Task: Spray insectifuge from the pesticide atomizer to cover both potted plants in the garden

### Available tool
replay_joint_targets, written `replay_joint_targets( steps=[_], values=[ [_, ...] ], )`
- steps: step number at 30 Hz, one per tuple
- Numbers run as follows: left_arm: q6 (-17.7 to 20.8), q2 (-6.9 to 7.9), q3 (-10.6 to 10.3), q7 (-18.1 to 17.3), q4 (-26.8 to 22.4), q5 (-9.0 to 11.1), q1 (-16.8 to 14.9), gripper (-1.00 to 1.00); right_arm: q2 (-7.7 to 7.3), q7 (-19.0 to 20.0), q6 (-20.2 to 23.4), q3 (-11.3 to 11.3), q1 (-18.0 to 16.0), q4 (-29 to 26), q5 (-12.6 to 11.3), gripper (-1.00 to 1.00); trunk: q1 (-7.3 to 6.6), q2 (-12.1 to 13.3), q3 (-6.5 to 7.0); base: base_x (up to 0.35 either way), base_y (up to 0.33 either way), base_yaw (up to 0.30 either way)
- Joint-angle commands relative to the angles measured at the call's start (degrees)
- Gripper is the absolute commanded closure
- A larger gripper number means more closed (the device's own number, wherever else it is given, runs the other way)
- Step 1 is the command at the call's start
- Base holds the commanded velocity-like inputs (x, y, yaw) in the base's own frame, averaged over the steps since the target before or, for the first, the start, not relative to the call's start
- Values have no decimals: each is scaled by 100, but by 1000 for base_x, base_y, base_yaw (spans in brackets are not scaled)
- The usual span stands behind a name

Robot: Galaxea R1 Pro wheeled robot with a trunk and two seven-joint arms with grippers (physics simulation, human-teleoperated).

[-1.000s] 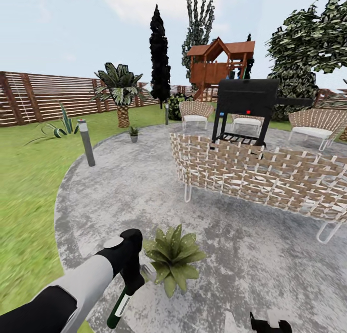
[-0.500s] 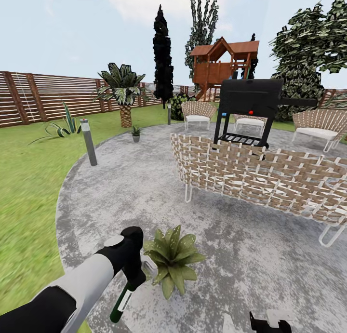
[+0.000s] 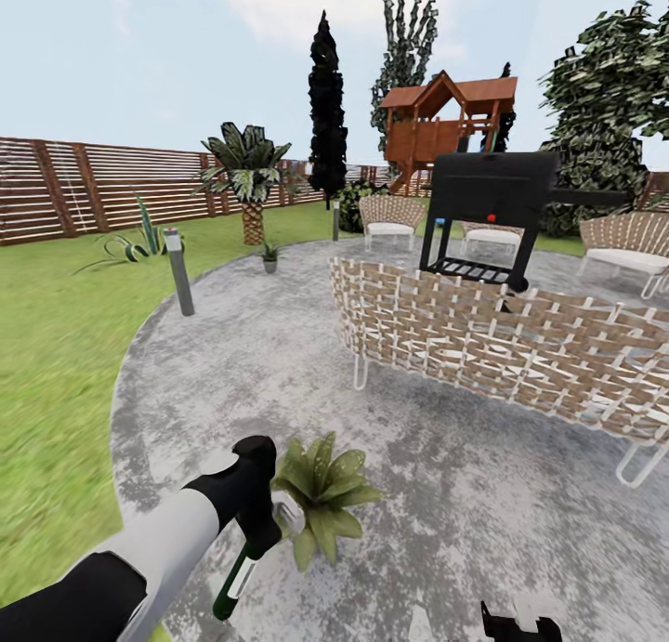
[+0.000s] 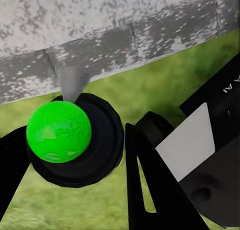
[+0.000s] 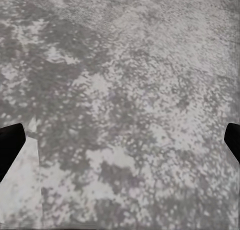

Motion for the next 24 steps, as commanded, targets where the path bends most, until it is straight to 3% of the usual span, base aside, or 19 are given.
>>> replay_joint_targets(
  steps=[1, 7, 8, 11, 13, 16, 18, 20, 24],
  values=[
    [48, -2, -7, -59, -13, -56, -6, 100, 0, -26, -16, -35, -3, 5, 62, -100, -3, -3, -6, -174, -161, 268],
    [56, -1, 82, -59, -361, -58, -2, 100, 0, -26, -16, -36, -3, 5, 61, -100, -3, -3, -6, -28, -26, 219],
    [57, -1, 491, -13, -301, -62, 7, 100, -7, -26, -16, -38, -3, 5, 61, -100, -3, -3, -6, 0, 0, 13],
    [57, -108, 826, 599, -229, -47, 370, 100, -9, -26, -16, -39, -3, 5, 67, -100, -3, -3, -6, 0, 0, 3],
    [57, -125, 886, 644, -182, -46, 462, 100, -9, -26, -16, -39, -3, 5, 65, -100, -3, -3, -6, 0, 0, 0],
    [49, -158, 916, 1307, -147, -16, 755, 100, -9, -26, -16, -39, -3, 5, 68, -100, -3, -3, -6, 0, 0, 0],
    [30, -186, 913, 1388, -197, 469, 769, 100, -9, -26, -16, -39, -3, 5, 68, -100, -3, -3, -6, 0, 0, 0],
    [18, -182, 896, 1416, -227, 642, 771, 100, -9, -26, -16, -39, -3, 4, 69, -100, -3, -3, -6, 0, 0, 0],
    [-6, -161, 900, 1767, -242, 760, 772, 100, -22, -26, -16, -37, 1, 5, 74, -100, -3, -3, -6, 0, 0, 0]
  ],
)
